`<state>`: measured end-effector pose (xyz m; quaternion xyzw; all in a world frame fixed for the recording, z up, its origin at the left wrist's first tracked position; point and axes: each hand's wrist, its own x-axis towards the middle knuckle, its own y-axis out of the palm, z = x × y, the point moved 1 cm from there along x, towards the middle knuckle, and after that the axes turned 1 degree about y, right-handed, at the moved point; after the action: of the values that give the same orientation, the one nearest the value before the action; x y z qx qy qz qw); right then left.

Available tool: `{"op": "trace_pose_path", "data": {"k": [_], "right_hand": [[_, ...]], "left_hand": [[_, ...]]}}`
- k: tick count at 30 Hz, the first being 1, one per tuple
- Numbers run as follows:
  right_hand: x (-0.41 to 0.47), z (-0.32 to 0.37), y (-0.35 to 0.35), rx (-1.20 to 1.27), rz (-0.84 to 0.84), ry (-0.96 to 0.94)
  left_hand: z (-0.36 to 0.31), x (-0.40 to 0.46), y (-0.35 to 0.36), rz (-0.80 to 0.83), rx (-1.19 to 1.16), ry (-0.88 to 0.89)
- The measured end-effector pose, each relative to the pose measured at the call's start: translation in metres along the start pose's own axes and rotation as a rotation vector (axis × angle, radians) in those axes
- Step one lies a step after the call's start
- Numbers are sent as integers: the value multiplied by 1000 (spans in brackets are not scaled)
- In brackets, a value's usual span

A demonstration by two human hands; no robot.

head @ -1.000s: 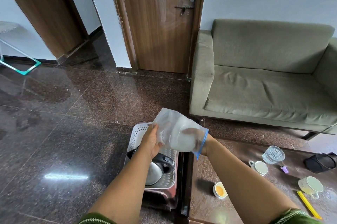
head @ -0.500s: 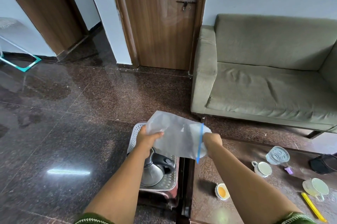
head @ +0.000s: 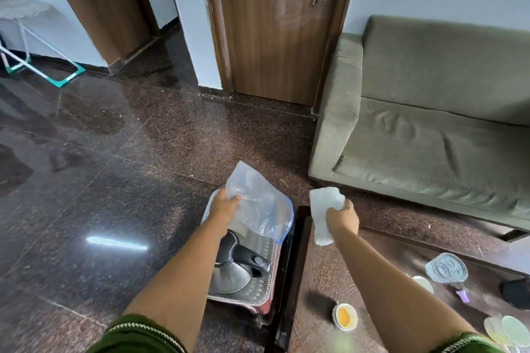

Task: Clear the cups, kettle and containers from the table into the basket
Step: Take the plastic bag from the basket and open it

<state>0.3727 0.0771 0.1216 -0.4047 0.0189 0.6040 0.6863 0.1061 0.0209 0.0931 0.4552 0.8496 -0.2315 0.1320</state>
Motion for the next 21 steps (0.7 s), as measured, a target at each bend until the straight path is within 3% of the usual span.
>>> {"op": "trace_pose_path", "data": {"k": [9,17,21], "right_hand": [[34,-11,57,-57,129,-33],[60,-17,117,-4,256,22],[68,-20,138,-56,290,-9]], "left_hand": [[39,69,-7,15,346,-140],[86,116,-15,207,351,-329],[104,123,-23,229,610,-266]]}}
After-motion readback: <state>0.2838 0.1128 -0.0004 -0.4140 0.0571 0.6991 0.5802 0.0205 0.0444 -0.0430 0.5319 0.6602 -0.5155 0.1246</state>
